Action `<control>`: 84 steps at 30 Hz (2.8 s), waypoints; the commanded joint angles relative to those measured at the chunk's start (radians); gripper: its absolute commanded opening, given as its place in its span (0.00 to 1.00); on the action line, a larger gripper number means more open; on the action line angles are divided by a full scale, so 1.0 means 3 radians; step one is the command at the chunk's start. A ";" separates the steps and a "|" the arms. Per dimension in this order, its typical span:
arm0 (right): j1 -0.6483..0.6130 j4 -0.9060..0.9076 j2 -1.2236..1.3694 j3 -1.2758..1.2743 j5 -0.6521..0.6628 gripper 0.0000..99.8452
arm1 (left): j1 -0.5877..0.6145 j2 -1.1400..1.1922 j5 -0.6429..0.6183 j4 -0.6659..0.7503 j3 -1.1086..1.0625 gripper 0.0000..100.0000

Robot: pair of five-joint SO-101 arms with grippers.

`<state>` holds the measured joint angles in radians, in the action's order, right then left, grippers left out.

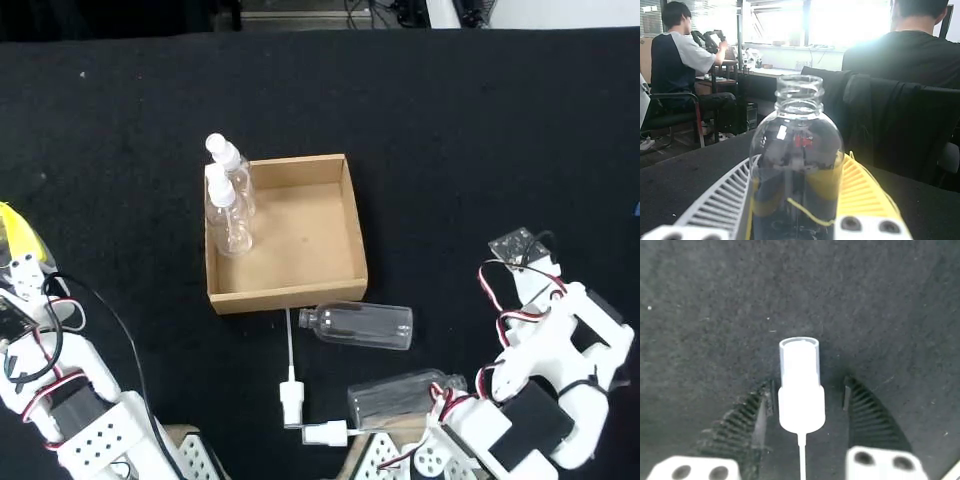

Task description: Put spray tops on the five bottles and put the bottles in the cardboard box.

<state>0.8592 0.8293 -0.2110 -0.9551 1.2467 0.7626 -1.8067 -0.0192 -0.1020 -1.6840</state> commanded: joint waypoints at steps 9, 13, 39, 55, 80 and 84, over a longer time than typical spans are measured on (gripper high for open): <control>-0.0031 0.0736 -0.0662 0.0616 -0.0312 0.01 | 0.0038 -0.0061 -0.0026 0.0066 -0.0049 0.03; -0.0307 0.1442 -0.1189 0.1000 -0.1074 0.01 | 0.0038 -0.0061 -0.0026 0.0066 -0.0049 0.03; -0.3913 0.1299 -0.2181 0.3347 -0.3887 0.01 | -0.0637 -0.0061 -0.0020 0.0072 -0.0049 0.03; -0.4112 0.0527 -0.2197 0.3163 -0.3882 0.01 | -0.1782 -0.0061 -0.0026 0.0072 -0.0049 0.03; -0.4138 0.0159 -0.2197 0.2810 -0.3887 0.01 | -0.2105 -0.0061 -0.0026 0.0066 -0.0049 0.03; -0.4138 0.0164 -0.2197 0.2821 -0.3887 0.01 | -0.2110 -0.0061 -0.0026 0.0066 -0.0049 0.03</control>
<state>-0.3682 0.9060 -0.8784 -0.1189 0.0882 0.1442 -1.8067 -0.0192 -0.1020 -1.6840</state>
